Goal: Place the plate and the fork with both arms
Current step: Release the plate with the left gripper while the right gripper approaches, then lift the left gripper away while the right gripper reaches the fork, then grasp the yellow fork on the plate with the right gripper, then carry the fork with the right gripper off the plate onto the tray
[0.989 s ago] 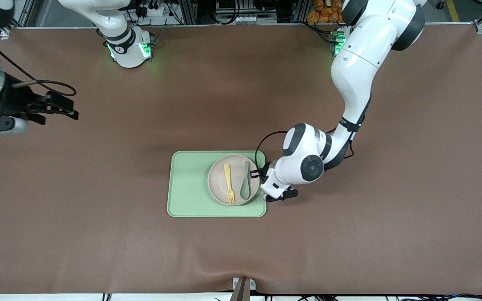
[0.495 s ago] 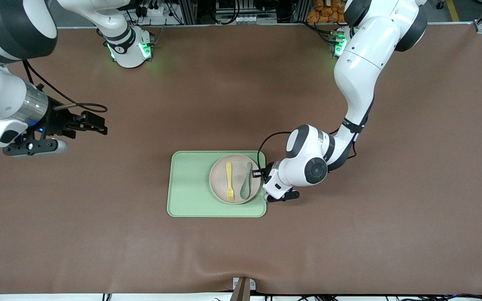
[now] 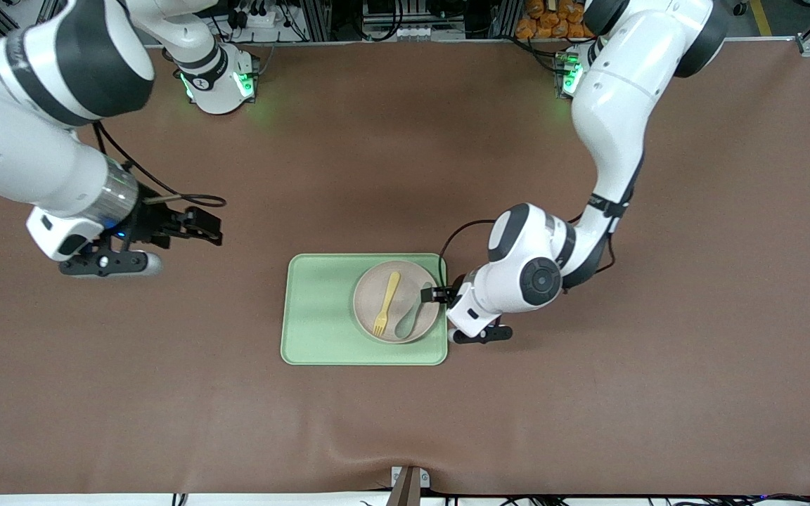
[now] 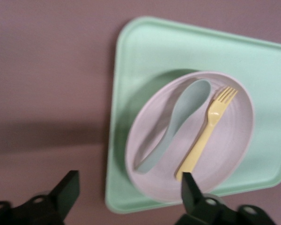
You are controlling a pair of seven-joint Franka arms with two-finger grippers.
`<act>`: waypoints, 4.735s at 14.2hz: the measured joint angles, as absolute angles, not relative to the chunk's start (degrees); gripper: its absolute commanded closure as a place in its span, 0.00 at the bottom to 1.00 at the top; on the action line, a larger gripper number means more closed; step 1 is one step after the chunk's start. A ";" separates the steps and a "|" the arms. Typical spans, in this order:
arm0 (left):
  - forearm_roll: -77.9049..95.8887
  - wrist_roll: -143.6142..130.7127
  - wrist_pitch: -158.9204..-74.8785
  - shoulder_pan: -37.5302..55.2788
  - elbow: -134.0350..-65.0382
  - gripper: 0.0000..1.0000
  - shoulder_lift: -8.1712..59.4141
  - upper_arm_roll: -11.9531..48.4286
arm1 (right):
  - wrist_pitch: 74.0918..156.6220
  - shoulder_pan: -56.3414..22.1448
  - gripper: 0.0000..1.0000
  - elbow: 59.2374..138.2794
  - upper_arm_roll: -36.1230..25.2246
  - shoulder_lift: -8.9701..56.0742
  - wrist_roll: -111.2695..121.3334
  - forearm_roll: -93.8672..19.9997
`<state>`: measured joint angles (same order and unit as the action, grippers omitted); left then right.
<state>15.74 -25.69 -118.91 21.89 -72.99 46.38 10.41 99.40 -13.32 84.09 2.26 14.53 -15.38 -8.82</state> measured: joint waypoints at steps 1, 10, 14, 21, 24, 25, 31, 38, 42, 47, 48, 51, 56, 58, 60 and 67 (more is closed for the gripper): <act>13.91 -25.81 -116.17 20.70 -72.83 0.00 43.88 10.37 | 101.41 -14.57 0.00 83.50 2.30 15.89 -17.08 -8.83; -7.50 -24.13 -94.60 9.70 -72.74 0.00 24.00 10.04 | 108.66 -24.96 0.00 71.80 2.35 31.91 -28.43 -8.83; -7.50 -20.09 -87.12 4.05 -73.70 0.00 17.18 10.25 | 115.79 -29.38 0.00 70.26 2.18 38.27 -36.82 -6.90; -1.60 -15.34 -86.73 -4.70 -85.50 0.00 4.69 10.49 | 116.95 -32.76 0.06 65.66 1.88 47.10 -45.26 -4.59; 0.94 -12.61 -88.41 -6.86 -89.05 0.00 1.84 10.48 | 117.00 -35.03 0.22 63.74 1.64 51.39 -47.04 -1.78; 1.25 -12.39 -88.61 -6.80 -89.25 0.00 1.41 10.73 | 117.02 -35.59 0.22 63.44 1.57 52.47 -47.15 -0.86; 1.31 -12.39 -88.84 -6.52 -89.75 0.00 0.96 12.78 | 118.71 -36.01 0.32 62.86 1.22 55.44 -47.94 0.10; 1.31 -12.39 -89.53 -6.53 -90.47 0.00 1.23 13.02 | 120.82 -36.21 0.38 62.69 1.28 57.75 -49.05 0.11; 1.31 -12.39 -89.54 -6.53 -90.80 0.00 1.26 13.16 | 121.12 -36.50 0.45 62.60 1.30 58.13 -49.13 0.11; 1.31 -12.39 -89.52 -6.53 -90.94 0.00 1.26 13.25 | 121.14 -36.69 0.62 62.48 1.31 58.54 -49.18 0.11; 1.31 -12.39 -89.52 -6.53 -90.94 0.00 1.26 13.26 | 121.13 -36.72 0.69 62.48 1.31 58.60 -49.18 0.11; 1.31 -12.39 -89.52 -6.53 -90.94 0.00 1.26 13.26 | 121.12 -36.73 1.00 62.36 1.31 58.64 -49.18 0.11; 1.31 -12.39 -89.52 -6.70 -90.94 0.00 1.25 13.24 | 118.55 -36.71 1.00 61.45 1.30 58.66 -49.22 0.11; 1.31 -12.39 -89.52 -6.72 -90.93 0.00 1.22 13.24 | 115.14 -36.61 1.00 59.04 1.30 58.58 -49.32 0.00; 1.31 -12.39 -89.52 -6.73 -90.92 0.00 1.20 13.23 | 113.14 -35.98 1.00 56.62 1.31 58.06 -49.48 -0.90; 1.31 -12.39 -89.52 -6.74 -90.90 0.00 1.19 13.23 | 108.69 -28.19 1.00 57.46 1.26 54.61 -36.81 -1.17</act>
<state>1.31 -12.39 -89.52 -6.74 -90.90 1.19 13.23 108.69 -28.19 57.46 1.26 54.61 -36.81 -1.17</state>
